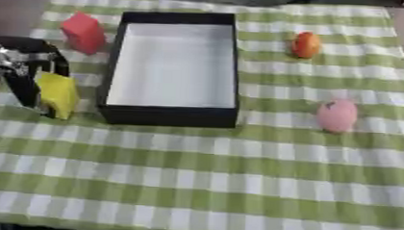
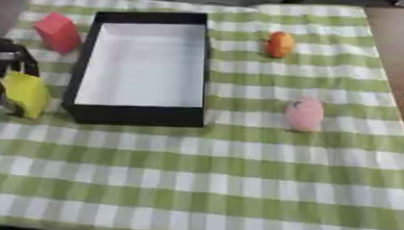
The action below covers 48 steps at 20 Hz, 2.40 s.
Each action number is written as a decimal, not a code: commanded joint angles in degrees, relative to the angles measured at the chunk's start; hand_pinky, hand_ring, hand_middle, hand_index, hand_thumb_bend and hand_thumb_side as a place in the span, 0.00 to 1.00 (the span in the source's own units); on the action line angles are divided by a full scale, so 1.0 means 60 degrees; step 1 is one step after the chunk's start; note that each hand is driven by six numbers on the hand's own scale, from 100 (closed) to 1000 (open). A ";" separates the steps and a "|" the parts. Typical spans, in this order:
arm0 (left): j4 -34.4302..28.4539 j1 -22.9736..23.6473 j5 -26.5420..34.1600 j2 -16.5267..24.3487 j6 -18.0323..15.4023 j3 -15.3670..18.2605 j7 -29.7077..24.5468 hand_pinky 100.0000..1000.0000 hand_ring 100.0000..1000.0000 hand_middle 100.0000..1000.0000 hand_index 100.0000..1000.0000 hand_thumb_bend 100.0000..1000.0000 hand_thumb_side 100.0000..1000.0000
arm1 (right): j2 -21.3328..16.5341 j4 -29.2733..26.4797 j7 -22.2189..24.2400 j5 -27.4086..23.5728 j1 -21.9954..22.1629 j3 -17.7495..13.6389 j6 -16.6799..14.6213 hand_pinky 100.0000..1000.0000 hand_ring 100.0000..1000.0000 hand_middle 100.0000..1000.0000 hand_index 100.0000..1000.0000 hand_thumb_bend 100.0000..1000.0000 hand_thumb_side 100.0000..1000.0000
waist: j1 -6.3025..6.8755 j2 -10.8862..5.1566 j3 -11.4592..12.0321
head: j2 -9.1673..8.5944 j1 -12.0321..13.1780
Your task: Pick up objects on the table and place them in the box.
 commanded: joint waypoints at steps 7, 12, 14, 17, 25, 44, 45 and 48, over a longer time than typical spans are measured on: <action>-0.0517 -0.0058 -0.0289 0.0436 0.0315 0.0329 0.0708 0.39 0.43 0.46 0.53 0.60 0.00 | -0.0246 -0.0017 -0.0072 -0.0118 -0.0065 -0.0130 -0.0029 0.72 0.65 0.71 0.88 0.00 0.77 | -0.0118 0.0003 0.0025 | -0.0016 -0.0047; -0.1391 -0.0088 -0.0345 0.0803 0.0651 0.0719 0.0598 0.39 0.43 0.45 0.53 0.59 0.00 | -0.0302 -0.0019 -0.0062 -0.0110 -0.0050 -0.0140 -0.0049 0.72 0.64 0.71 0.88 0.00 0.77 | -0.0099 -0.0061 0.0068 | -0.0016 -0.0136; -0.1803 -0.0132 -0.0308 0.0952 0.0782 0.0891 0.0486 0.39 0.43 0.45 0.53 0.59 0.00 | -0.0324 -0.0025 -0.0061 -0.0115 -0.0049 -0.0144 -0.0061 0.72 0.64 0.71 0.88 0.00 0.76 | -0.0088 -0.0098 0.0084 | -0.0016 -0.0177; -0.2314 -0.0212 -0.0004 0.1126 0.0957 0.1127 0.0273 0.40 0.43 0.46 0.53 0.60 0.00 | -0.0360 -0.0036 -0.0054 -0.0115 -0.0047 -0.0144 -0.0075 0.72 0.64 0.71 0.88 0.00 0.76 | -0.0071 -0.0142 0.0091 | -0.0016 -0.0232; -0.3153 -0.1287 0.0739 0.1303 0.1047 0.1262 -0.0445 0.41 0.44 0.46 0.54 0.61 0.00 | -0.0495 -0.0037 -0.0035 -0.0095 -0.0068 -0.0134 -0.0082 0.73 0.64 0.70 0.88 0.00 0.75 | -0.0011 -0.0215 0.0110 | -0.0016 -0.0416; 0.0650 -0.6140 0.0310 -0.3049 0.0386 -0.0609 -0.0991 0.41 0.43 0.45 0.54 0.59 0.00 | -0.0455 -0.0156 0.0238 -0.0055 -0.0746 0.0104 -0.0032 0.73 0.64 0.71 0.87 0.00 0.73 | 0.0050 -0.0213 -0.0513 | -0.0016 -0.0309; 0.0820 -0.6145 0.0322 -0.3184 0.0377 -0.0640 -0.0966 0.41 0.43 0.46 0.54 0.58 0.00 | -0.0439 -0.0159 0.0239 -0.0056 -0.0770 0.0106 -0.0030 0.73 0.64 0.71 0.87 0.00 0.73 | 0.0061 -0.0188 -0.0564 | -0.0016 -0.0282; 0.1400 -0.6126 0.0251 -0.3585 0.0369 -0.0688 -0.0858 0.42 0.43 0.46 0.54 0.56 0.00 | -0.0393 -0.0177 0.0248 -0.0061 -0.0844 0.0117 -0.0025 0.73 0.65 0.71 0.88 0.00 0.73 | 0.0086 -0.0116 -0.0692 | -0.0016 -0.0216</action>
